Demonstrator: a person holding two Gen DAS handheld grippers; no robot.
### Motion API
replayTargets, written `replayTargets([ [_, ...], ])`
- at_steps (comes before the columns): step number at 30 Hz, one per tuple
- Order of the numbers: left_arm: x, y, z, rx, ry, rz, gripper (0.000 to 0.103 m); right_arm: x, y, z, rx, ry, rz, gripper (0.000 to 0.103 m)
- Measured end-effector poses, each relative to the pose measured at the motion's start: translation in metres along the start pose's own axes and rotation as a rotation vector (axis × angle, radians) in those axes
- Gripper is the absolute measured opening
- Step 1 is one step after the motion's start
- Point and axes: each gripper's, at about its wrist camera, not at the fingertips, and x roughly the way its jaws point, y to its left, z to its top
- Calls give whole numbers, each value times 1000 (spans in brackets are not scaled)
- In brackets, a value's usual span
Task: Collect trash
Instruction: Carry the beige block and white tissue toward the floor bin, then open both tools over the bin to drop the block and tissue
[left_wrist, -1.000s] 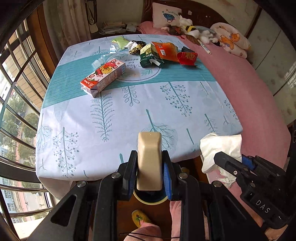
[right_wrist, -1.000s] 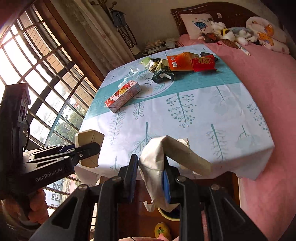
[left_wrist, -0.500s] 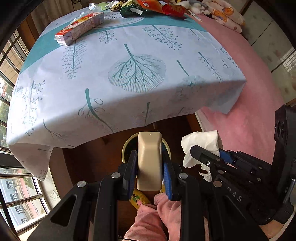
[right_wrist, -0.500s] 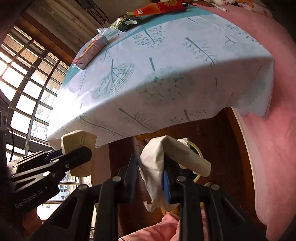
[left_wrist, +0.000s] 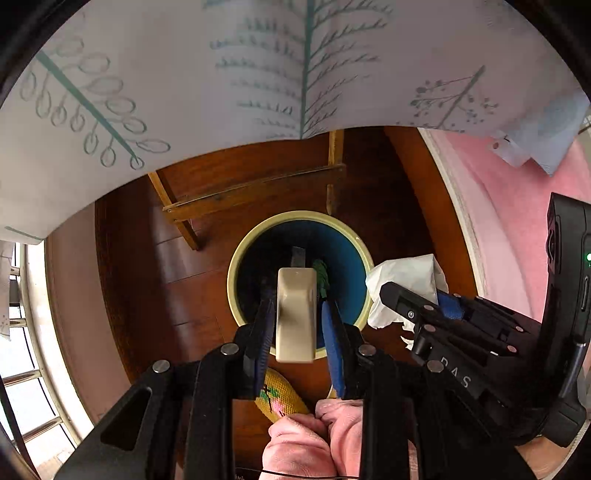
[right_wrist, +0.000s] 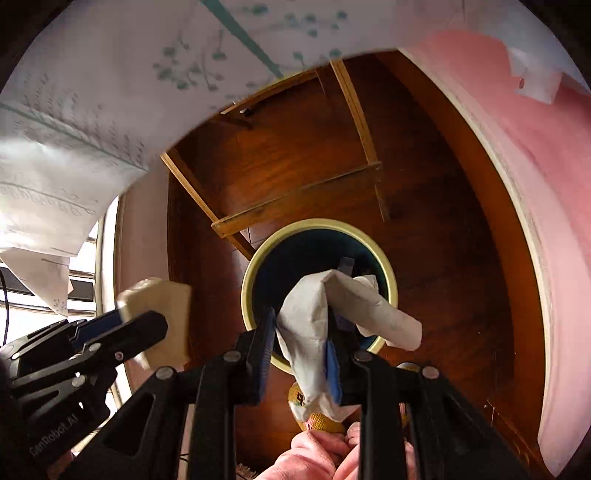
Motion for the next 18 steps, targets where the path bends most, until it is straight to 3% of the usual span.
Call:
replayTargets([
  [1, 7, 3, -2, -16, 1, 4, 49, 10, -2, -1, -5, 9, 9, 27],
  [2, 12, 7, -2, -36, 0, 6, 71, 19, -4, -1, -9, 17, 13, 28],
  [3, 15, 11, -3, -59, -9, 0, 77, 27, -5, -1, -11, 25, 15, 28],
  [7, 23, 30, -2, -134, 0, -35, 77, 45, -5, -2, -20, 68, 51, 50],
  [12, 13, 38, -5, -162, -21, -17, 77, 35, 6, 0, -58, 62, 52, 52],
  [18, -33, 34, -5, -154, -90, -9, 77, 1, 18, 6, -41, 26, 8, 52],
])
